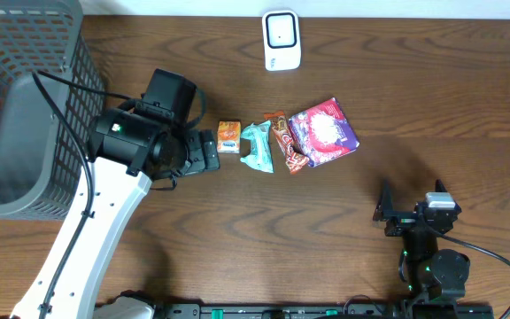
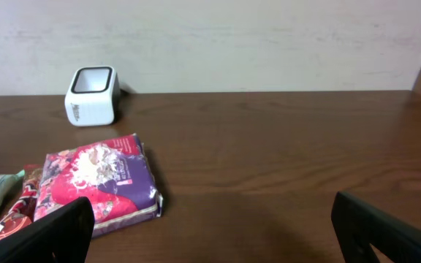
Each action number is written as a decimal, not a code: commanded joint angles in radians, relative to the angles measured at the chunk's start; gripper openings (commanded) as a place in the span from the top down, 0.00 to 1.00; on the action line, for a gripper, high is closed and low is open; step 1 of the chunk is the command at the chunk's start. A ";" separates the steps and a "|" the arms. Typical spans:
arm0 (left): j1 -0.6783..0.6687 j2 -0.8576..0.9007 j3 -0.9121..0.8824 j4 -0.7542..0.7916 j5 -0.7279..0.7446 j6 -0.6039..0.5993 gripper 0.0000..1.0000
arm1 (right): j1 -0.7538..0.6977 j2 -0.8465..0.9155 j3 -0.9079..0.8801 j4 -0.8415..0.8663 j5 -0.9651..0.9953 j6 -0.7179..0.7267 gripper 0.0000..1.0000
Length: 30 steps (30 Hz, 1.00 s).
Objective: Scan the item barcode
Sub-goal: 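Release the orange pack and pull the left gripper back, then move the right gripper forward toward the purple pack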
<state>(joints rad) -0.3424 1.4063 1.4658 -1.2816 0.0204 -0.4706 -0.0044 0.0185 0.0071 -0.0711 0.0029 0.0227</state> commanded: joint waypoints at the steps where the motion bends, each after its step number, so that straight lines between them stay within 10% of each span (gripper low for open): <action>1: -0.002 0.000 0.002 -0.037 -0.005 0.006 0.02 | -0.002 -0.003 -0.002 -0.004 -0.002 0.013 0.01; 10: -0.002 0.000 0.002 -0.106 -0.005 0.006 0.02 | -0.002 -0.003 -0.002 0.001 -0.061 0.045 0.01; 20: 0.053 0.005 0.002 -0.064 -0.005 0.006 0.02 | -0.001 -0.003 -0.002 0.035 -0.656 0.729 0.01; 30: 0.228 0.005 0.002 -0.082 -0.006 0.003 0.02 | -0.002 -0.003 0.002 0.357 -0.708 0.765 0.01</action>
<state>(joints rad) -0.1394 1.4063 1.4658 -1.3582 0.0223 -0.4706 -0.0044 0.0185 0.0063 0.2386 -0.6720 0.7471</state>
